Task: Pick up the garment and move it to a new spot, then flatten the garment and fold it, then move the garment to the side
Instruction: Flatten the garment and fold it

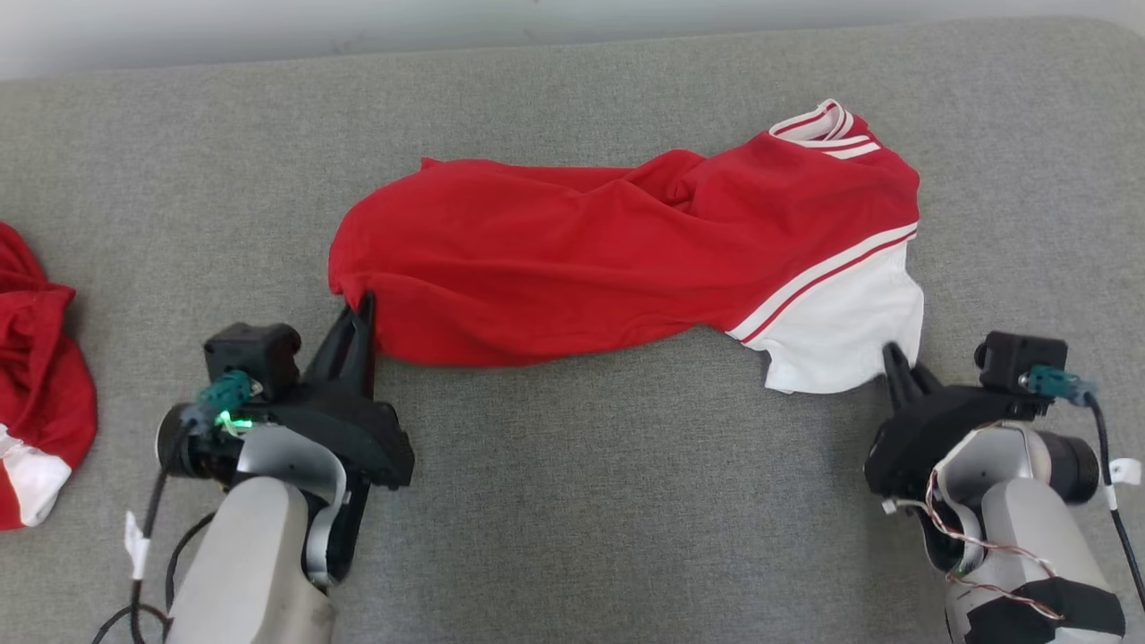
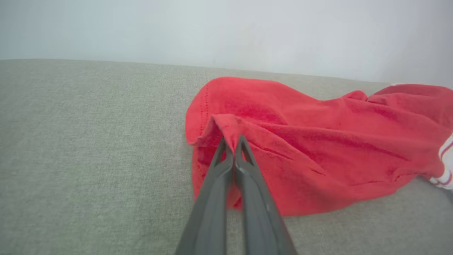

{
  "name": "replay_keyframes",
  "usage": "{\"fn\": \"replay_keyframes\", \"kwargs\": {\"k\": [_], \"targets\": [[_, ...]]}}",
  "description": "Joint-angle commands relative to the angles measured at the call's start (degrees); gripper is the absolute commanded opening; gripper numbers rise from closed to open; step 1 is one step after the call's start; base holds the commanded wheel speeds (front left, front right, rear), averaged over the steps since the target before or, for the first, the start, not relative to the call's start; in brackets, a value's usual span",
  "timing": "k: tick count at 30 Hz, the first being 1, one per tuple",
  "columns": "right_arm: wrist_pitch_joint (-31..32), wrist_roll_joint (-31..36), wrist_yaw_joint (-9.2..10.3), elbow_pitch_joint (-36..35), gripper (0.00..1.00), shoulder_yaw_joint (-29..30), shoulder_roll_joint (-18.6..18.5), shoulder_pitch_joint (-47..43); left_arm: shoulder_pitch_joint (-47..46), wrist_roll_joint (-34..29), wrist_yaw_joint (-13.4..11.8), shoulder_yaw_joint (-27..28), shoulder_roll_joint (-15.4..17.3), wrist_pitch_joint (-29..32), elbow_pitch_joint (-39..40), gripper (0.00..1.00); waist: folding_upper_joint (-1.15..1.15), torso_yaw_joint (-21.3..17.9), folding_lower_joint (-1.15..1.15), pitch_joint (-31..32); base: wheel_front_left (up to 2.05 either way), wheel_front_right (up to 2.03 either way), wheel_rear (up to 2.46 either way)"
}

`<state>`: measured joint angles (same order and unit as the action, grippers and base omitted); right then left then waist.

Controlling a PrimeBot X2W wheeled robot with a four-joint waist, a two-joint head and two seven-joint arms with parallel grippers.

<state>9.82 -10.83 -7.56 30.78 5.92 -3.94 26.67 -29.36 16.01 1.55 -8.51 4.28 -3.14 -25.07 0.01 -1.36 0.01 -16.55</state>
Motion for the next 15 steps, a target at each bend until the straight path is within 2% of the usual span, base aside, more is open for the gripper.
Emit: {"fn": "replay_keyframes", "kwargs": {"k": [1,8,12,15], "targets": [[-0.7,-1.8,0.16,-2.0,0.00,-0.3,0.0,0.3,-1.2,1.5,0.8,0.6,-0.1,-0.7,0.8,0.00,-0.01,0.0,-0.01,0.1,0.00,0.00,0.00],[-0.7,-9.8,0.16,-16.1,0.00,-2.2,-2.0,3.1,-5.9,10.1,4.1,2.3,-0.1,3.1,4.3,0.00,-0.01,-0.8,-0.01,-0.1,0.00,0.00,0.00],[3.0,-12.6,0.15,-23.0,0.00,-4.6,-3.6,6.4,-9.7,14.1,5.2,2.5,2.0,7.5,7.3,0.00,-0.01,-2.4,-0.01,-1.9,0.00,0.00,0.00],[6.5,-13.8,0.16,-26.8,0.00,-6.4,-4.5,9.8,-12.9,15.9,5.6,1.6,5.3,11.2,10.5,0.00,-0.01,-3.7,-0.01,-3.9,0.00,0.00,0.00]]}}
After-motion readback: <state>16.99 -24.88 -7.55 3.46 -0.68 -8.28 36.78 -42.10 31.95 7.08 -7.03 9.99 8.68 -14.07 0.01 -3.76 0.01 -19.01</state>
